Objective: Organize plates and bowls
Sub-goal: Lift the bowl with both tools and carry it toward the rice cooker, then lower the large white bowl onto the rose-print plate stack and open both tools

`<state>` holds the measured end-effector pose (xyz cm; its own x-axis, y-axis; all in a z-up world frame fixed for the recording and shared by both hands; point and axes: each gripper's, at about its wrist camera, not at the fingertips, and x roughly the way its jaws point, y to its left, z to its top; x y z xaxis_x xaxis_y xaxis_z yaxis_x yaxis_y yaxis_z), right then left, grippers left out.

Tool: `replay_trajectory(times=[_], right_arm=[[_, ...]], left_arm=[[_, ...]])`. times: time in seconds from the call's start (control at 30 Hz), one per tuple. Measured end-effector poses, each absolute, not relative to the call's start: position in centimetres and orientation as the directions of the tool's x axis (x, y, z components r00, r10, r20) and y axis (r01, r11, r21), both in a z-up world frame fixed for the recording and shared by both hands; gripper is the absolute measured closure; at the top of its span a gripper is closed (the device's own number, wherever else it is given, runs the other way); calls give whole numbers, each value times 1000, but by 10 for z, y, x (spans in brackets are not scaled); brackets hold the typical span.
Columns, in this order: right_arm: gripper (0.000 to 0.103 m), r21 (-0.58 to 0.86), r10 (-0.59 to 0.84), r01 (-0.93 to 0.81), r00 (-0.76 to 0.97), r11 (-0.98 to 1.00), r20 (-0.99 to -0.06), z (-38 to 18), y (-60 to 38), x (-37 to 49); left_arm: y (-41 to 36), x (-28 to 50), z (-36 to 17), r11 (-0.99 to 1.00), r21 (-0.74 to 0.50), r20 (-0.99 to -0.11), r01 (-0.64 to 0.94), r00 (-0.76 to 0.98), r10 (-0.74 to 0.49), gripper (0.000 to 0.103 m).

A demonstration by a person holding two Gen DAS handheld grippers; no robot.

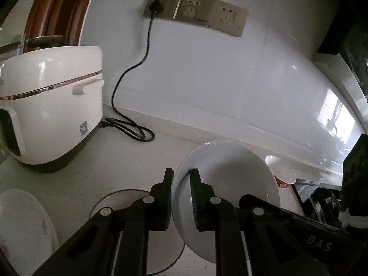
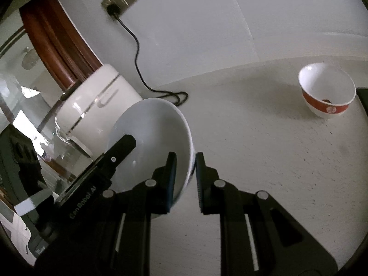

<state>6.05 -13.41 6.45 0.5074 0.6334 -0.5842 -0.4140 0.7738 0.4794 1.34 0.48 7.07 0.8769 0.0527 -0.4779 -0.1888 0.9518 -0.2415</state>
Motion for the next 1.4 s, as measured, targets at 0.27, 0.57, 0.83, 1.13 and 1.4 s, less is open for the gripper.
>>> replay_trajectory(times=[0.27, 0.57, 0.83, 1.13, 1.4], right_arm=[[83, 457, 626, -427, 520, 780, -581, 66, -124, 57], [81, 461, 647, -453, 531, 763, -548, 70, -116, 50], [81, 473, 670, -475, 535, 742, -515, 73, -111, 45], [80, 443, 670, -505, 511, 741, -538, 67, -90, 40], [79, 423, 671, -529, 484, 736, -562, 60, -69, 32]], left_arm=[[14, 8, 68, 945, -262, -464, -197, 884, 55, 87], [27, 4, 64, 935, -286, -467, -211, 883, 56, 85], [35, -9, 65, 929, -307, -422, -205, 904, 60, 85], [54, -11, 60, 914, -320, -458, -249, 886, 80, 80], [69, -14, 53, 895, -327, -486, -303, 866, 115, 73]])
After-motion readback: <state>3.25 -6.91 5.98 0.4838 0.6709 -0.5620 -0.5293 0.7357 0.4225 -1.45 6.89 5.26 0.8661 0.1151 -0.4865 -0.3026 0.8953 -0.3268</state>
